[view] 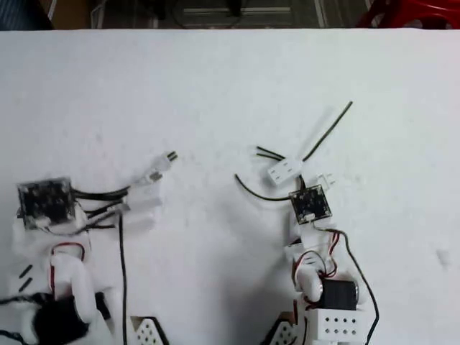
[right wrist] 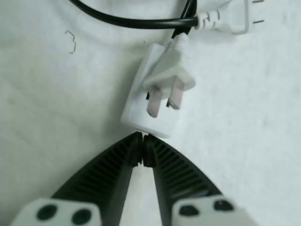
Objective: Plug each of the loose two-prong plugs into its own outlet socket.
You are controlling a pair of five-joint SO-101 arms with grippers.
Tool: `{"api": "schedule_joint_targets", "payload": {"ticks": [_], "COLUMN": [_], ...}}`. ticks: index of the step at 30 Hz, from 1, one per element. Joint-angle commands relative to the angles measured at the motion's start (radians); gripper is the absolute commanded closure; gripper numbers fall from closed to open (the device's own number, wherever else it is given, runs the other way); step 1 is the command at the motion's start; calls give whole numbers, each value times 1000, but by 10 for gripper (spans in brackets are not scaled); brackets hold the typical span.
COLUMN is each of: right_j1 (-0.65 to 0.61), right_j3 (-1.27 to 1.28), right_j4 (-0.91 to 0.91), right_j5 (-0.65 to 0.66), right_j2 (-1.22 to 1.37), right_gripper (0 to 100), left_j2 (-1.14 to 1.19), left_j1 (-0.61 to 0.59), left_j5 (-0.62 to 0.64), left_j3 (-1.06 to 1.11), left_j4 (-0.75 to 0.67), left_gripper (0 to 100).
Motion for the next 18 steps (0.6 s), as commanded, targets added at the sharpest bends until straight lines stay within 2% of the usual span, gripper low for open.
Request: {"api": "schedule_joint_targets", "payload": {"ticks": [1, 4, 10, 18], "right_j1": [-2, -2, -2, -2], "right_j3": [11, 11, 11, 11], "right_j4": [2, 2, 2, 2], "right_j5": [5, 5, 5, 5], "right_j2": [-10, -10, -10, -10], "right_gripper": [975, 975, 975, 975], "left_j2": [352, 644, 1095, 1457], "left_j1": [67, 154, 348, 427], "left_j5": [37, -66, -218, -282], "left_j3": [-190, -344, -603, -684], "left_j4": [-9, 77, 287, 196], "left_gripper": [819, 739, 732, 730]}}
